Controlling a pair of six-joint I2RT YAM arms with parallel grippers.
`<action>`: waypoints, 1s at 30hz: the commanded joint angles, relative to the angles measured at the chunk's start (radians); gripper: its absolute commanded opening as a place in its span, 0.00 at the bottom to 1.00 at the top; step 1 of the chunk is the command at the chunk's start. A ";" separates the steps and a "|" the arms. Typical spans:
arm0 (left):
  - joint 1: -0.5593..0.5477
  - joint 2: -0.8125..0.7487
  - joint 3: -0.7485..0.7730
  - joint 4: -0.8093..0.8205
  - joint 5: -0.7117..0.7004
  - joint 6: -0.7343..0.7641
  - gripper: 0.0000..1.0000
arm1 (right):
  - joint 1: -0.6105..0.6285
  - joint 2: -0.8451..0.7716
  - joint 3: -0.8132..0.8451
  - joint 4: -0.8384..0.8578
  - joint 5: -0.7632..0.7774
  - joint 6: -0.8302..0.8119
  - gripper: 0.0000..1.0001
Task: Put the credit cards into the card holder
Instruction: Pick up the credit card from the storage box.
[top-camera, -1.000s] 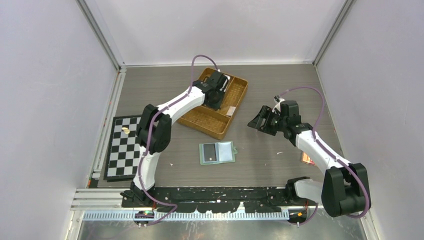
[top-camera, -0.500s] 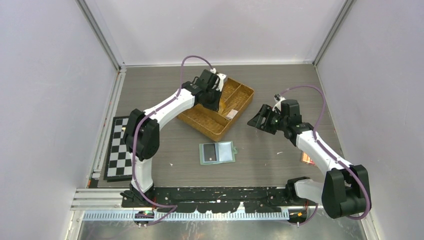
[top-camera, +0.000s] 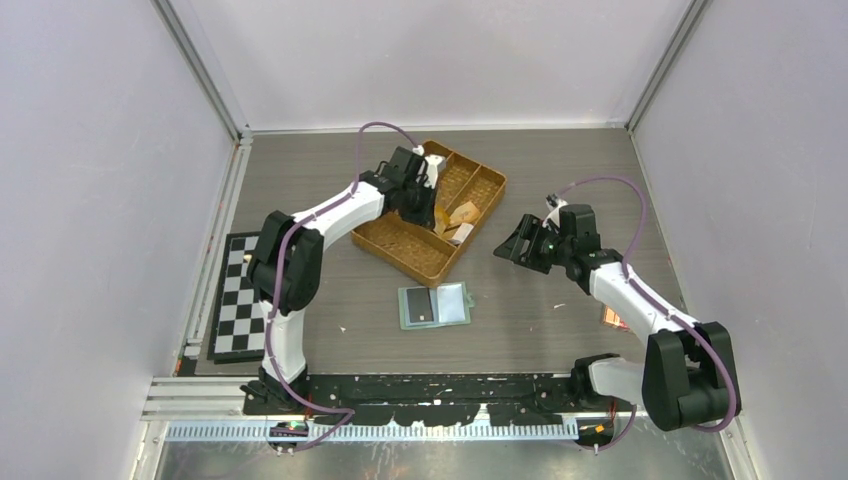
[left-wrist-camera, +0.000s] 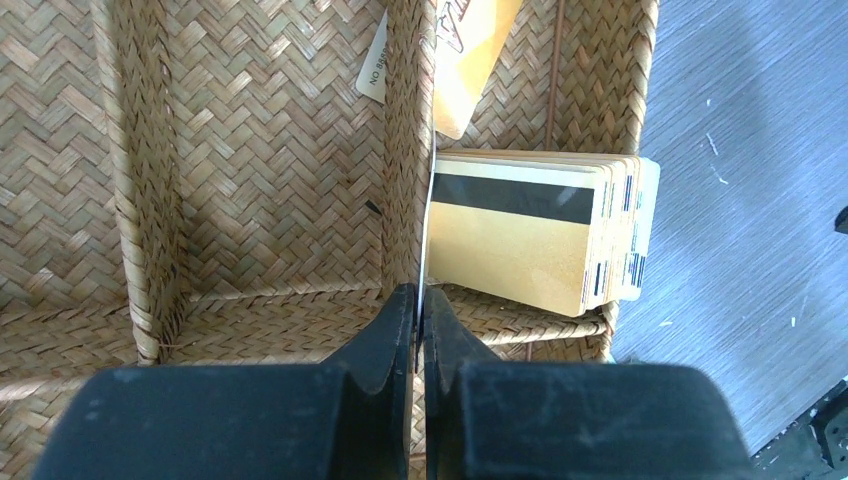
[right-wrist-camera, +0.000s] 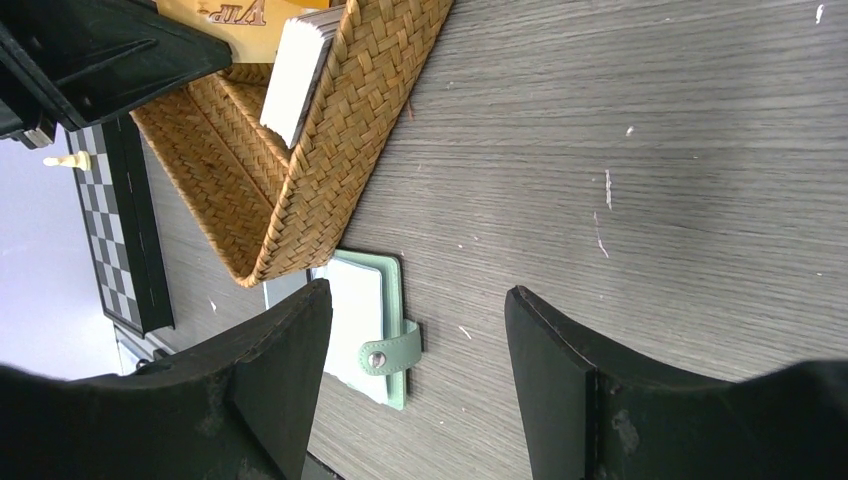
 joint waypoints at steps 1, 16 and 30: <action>0.023 -0.030 -0.022 0.122 0.083 0.007 0.06 | -0.003 0.023 0.023 0.056 -0.022 -0.003 0.69; 0.026 0.047 0.051 0.036 0.033 -0.021 0.22 | -0.003 0.060 0.018 0.071 -0.054 0.000 0.67; 0.026 0.032 0.057 0.056 -0.015 -0.048 0.37 | -0.003 0.081 0.015 0.076 -0.088 -0.001 0.65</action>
